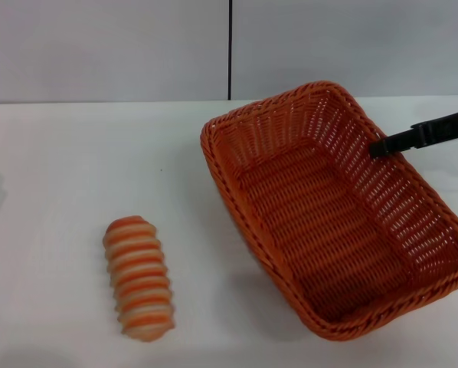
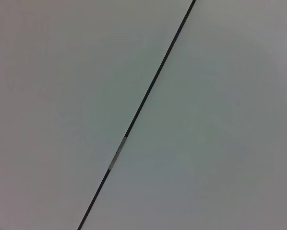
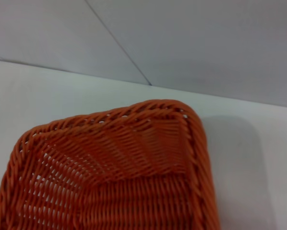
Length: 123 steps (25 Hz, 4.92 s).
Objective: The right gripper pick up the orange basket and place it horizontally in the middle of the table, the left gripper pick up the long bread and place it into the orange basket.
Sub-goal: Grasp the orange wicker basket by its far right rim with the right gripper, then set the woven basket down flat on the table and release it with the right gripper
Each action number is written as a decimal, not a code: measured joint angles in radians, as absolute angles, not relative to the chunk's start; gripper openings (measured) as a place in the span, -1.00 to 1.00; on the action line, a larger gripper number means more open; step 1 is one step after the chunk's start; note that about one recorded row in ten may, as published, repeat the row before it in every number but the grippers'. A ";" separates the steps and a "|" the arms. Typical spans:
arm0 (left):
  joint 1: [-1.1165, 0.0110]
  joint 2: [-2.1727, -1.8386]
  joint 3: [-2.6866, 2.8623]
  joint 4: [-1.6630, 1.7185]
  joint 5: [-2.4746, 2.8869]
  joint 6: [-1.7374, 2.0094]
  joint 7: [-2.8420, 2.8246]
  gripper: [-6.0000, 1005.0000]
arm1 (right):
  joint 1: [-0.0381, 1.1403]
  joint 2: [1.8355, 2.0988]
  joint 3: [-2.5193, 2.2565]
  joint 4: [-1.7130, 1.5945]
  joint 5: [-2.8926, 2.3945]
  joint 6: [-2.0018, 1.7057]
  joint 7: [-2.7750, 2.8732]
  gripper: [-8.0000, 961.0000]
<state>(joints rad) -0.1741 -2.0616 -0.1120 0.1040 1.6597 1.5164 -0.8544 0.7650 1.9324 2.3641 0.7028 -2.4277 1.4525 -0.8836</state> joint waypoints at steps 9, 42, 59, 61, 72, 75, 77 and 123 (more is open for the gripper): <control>-0.181 -2.063 -0.108 0.094 1.660 1.513 -0.854 0.62 | 0.777 1.946 2.359 0.653 -2.390 1.386 -0.937 0.17; -0.188 -2.058 -0.101 0.102 1.660 1.498 -0.865 0.62 | 0.801 1.979 2.244 0.648 -2.415 1.268 -0.924 -0.67; -0.202 -2.062 -0.103 0.094 1.660 1.487 -0.866 0.62 | 0.827 1.982 2.220 0.769 -2.405 1.353 -1.203 -0.72; -0.205 -2.062 -0.102 0.094 1.660 1.490 -0.870 0.62 | 0.841 1.982 2.199 0.772 -2.401 1.357 -1.262 -0.72; -0.190 -2.060 -0.101 0.094 1.660 1.537 -0.886 0.62 | 0.865 1.987 2.093 0.767 -2.335 1.318 -1.451 -0.72; -0.181 -2.059 -0.101 0.100 1.660 1.548 -0.904 0.62 | 0.867 1.987 2.050 0.772 -2.295 1.290 -1.510 -0.72; -0.177 -2.059 -0.101 0.101 1.660 1.555 -0.908 0.62 | 0.867 1.987 2.043 0.775 -2.278 1.288 -1.531 -0.72; -0.172 -2.057 -0.109 0.143 1.657 1.585 -0.917 0.62 | 0.791 2.072 1.638 0.952 -2.183 0.991 -1.774 -0.72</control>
<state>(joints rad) -0.1718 -2.0567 -0.1086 0.1427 1.6567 1.5851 -0.9174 0.7906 2.0723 1.6375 0.9516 -2.1832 0.9906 -1.7738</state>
